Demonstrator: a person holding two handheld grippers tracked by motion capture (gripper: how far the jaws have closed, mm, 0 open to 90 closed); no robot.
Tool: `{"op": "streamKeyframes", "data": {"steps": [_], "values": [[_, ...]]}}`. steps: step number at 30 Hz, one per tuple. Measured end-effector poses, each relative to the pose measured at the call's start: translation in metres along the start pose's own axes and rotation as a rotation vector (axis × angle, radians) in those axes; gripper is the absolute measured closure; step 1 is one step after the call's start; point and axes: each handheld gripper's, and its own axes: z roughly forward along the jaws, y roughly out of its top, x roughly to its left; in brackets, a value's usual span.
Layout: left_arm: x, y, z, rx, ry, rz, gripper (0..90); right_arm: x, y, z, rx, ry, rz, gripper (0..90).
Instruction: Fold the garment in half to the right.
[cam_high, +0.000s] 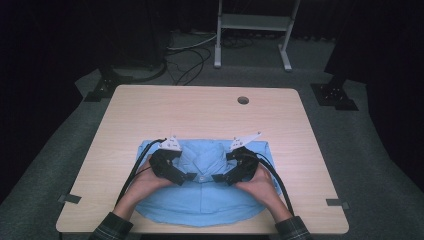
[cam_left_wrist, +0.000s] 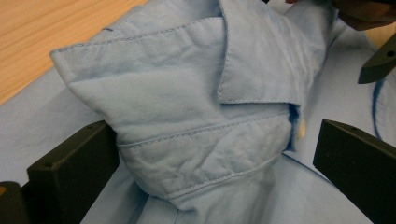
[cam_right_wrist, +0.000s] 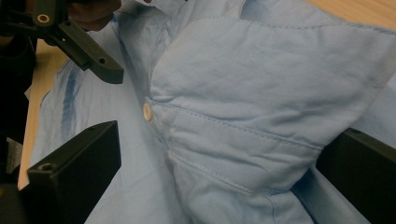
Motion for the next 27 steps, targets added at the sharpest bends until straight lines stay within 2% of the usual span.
{"op": "streamKeyframes", "data": {"steps": [8,16,27], "values": [[-0.009,-0.006,-0.007,-0.001,-0.016,0.010,0.0,0.007,-0.001,0.000,0.009,0.008,-0.006,0.0],[-0.022,-0.009,-0.009,0.009,-0.030,0.039,0.0,0.015,-0.008,0.000,0.046,0.012,-0.004,0.0],[-0.035,-0.017,-0.015,0.008,-0.034,0.052,0.0,0.028,-0.019,-0.005,0.046,0.017,-0.019,0.0]]}}
